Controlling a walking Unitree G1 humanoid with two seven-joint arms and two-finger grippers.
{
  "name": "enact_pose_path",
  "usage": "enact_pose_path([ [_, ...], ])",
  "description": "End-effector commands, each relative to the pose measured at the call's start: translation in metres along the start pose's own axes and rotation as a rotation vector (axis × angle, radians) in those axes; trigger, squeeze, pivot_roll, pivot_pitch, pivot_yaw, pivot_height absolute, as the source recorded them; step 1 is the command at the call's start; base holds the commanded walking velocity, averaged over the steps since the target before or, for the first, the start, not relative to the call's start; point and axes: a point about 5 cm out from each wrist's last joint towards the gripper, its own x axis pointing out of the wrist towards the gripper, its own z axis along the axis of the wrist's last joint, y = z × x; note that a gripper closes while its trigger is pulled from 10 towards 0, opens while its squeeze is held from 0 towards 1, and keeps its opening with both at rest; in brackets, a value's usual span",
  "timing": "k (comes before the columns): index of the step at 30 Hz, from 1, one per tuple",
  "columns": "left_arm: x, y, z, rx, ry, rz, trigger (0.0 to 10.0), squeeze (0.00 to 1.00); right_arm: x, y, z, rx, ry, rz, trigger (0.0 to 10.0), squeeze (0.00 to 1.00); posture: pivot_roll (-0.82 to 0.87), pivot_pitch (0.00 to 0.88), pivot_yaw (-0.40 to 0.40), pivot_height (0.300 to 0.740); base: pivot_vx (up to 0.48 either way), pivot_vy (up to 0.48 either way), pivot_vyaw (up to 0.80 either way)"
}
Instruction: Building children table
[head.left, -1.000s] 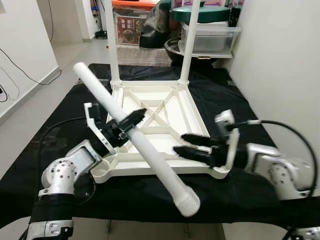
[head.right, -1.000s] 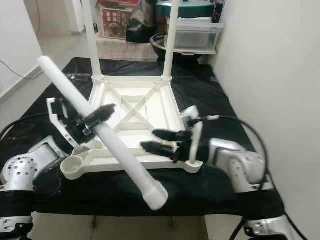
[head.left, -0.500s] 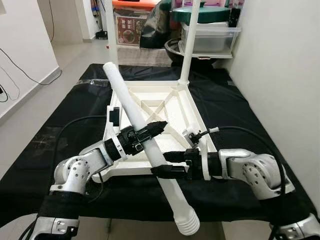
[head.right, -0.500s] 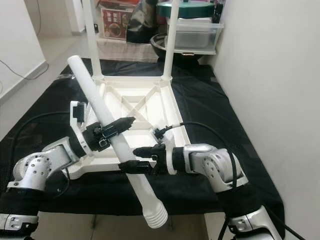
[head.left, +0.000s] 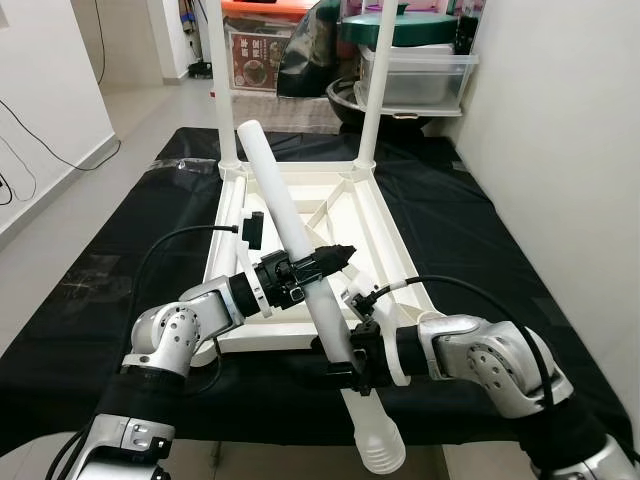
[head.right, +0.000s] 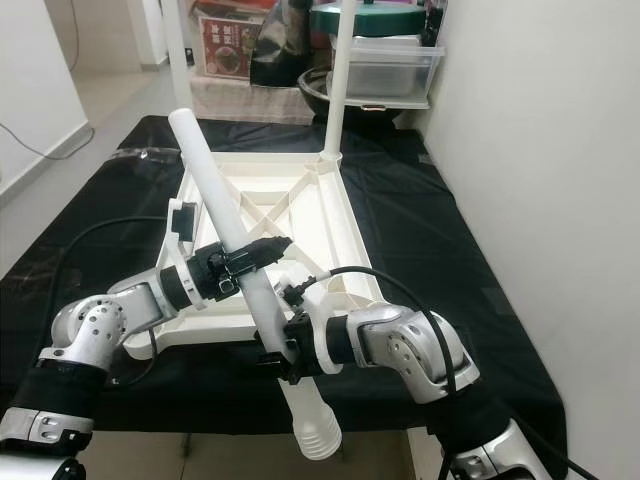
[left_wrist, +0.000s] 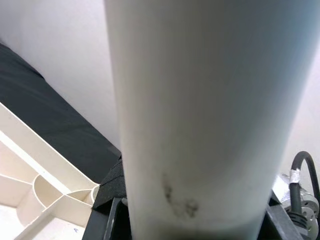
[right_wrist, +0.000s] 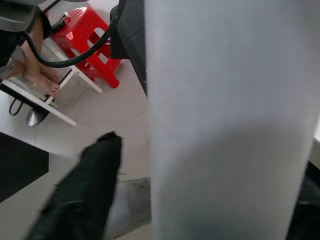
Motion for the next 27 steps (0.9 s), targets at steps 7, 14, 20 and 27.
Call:
enact_pose_path([
  [7, 0.013, -0.004, 0.001, -0.001, -0.037, -0.058, 10.0, 0.0, 0.01, 0.013, -0.005, 0.006, -0.003, 0.052, 0.0, 0.0, 0.05, 0.0, -0.054, 0.74, 0.0, 0.0, 0.0],
  [14, 0.016, -0.002, 0.002, 0.001, -0.052, -0.062, 10.0, 0.0, 0.012, 0.013, -0.004, 0.023, -0.029, 0.038, 0.0, 0.0, 0.05, 0.0, -0.056, 0.74, 0.0, 0.0, 0.0],
  [20, 0.016, -0.002, 0.001, 0.071, -0.067, -0.07, 10.0, 1.0, 0.01, 0.015, -0.006, 0.03, -0.036, 0.038, 0.0, 0.0, 0.04, 0.0, -0.053, 0.74, 0.0, 0.0, 0.0],
  [27, 0.012, -0.003, 0.011, 0.121, -0.11, -0.055, 10.0, 1.0, 0.007, 0.013, -0.008, 0.047, -0.057, 0.017, 0.0, 0.0, 0.04, 0.0, -0.05, 0.74, 0.0, 0.0, 0.0],
])
